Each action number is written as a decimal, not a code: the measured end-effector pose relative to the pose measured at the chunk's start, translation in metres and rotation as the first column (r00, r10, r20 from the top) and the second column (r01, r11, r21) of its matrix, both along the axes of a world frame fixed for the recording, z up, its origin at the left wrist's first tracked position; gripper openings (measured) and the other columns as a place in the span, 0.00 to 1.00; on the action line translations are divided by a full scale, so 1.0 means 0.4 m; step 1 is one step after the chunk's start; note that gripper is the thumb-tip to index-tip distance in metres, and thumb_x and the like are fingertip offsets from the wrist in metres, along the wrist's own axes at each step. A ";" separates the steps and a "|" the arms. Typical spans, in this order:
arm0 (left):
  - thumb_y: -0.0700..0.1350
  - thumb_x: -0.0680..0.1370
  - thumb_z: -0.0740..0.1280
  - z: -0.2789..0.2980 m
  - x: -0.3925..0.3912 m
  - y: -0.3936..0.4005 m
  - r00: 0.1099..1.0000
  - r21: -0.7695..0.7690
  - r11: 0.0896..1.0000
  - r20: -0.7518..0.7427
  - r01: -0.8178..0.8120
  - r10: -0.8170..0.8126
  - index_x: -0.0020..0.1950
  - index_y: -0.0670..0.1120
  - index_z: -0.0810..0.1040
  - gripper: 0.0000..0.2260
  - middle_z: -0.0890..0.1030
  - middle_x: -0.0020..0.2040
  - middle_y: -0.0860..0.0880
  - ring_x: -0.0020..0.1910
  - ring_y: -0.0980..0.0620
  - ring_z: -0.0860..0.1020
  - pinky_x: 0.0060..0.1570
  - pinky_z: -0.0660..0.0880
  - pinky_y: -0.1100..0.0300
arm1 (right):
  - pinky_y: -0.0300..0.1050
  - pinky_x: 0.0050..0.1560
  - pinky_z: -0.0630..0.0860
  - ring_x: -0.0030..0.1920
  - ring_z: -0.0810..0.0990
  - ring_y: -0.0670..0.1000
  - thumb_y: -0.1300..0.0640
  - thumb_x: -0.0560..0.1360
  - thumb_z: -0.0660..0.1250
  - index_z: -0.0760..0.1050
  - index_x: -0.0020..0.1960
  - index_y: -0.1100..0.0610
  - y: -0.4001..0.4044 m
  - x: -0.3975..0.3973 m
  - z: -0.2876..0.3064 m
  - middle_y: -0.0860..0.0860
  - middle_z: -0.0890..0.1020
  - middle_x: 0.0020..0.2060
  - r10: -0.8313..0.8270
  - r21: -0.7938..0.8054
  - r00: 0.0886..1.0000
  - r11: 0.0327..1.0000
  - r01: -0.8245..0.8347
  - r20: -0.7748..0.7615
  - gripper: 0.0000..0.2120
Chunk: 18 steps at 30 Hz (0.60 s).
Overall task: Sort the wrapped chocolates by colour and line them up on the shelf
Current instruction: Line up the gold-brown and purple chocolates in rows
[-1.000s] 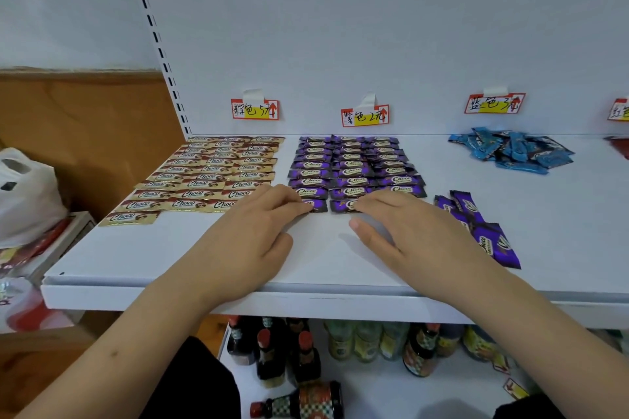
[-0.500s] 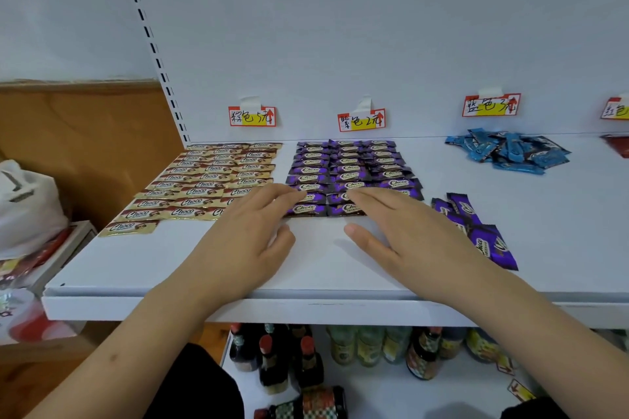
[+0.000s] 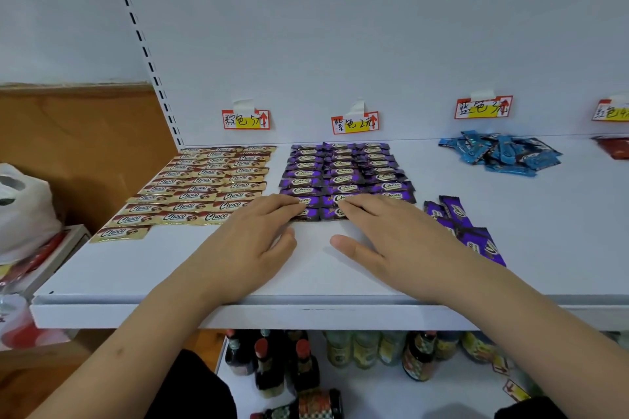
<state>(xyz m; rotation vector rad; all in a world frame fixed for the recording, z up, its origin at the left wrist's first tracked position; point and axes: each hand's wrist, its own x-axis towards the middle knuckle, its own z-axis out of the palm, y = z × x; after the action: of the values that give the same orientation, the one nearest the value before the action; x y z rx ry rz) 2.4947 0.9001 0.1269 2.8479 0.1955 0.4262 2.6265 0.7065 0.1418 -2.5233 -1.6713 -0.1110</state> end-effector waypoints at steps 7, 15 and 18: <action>0.46 0.80 0.62 0.017 0.001 -0.026 0.981 -0.093 0.995 0.195 0.019 0.000 0.64 0.54 0.78 0.14 0.74 0.61 0.60 0.62 0.62 0.71 0.60 0.69 0.63 | 0.33 0.69 0.57 0.71 0.63 0.41 0.38 0.78 0.46 0.66 0.75 0.51 -0.043 0.087 0.055 0.45 0.68 0.73 0.033 0.334 0.936 0.938 0.091 -0.349 0.31; 0.56 0.77 0.65 0.027 0.087 -0.220 0.963 -0.177 0.953 0.161 0.245 -0.217 0.62 0.57 0.77 0.14 0.74 0.53 0.62 0.52 0.63 0.74 0.48 0.69 0.73 | 0.35 0.64 0.69 0.63 0.74 0.37 0.51 0.77 0.69 0.78 0.62 0.42 -0.220 0.178 0.025 0.37 0.78 0.60 0.053 0.261 0.855 0.960 0.098 -0.516 0.14; 0.61 0.76 0.65 0.011 0.135 -0.273 0.952 -0.100 0.950 0.113 0.297 -0.286 0.66 0.56 0.76 0.20 0.72 0.54 0.61 0.55 0.64 0.71 0.54 0.65 0.73 | 0.27 0.63 0.65 0.64 0.72 0.33 0.51 0.75 0.72 0.81 0.60 0.43 -0.263 0.186 0.004 0.37 0.79 0.60 0.049 0.262 0.850 0.959 0.107 -0.524 0.14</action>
<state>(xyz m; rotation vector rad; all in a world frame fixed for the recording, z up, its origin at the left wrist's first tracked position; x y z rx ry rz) 2.5486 0.7908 0.1314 2.6745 -0.2114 0.4710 2.7008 0.6015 0.1435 -2.1053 -1.2891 0.2970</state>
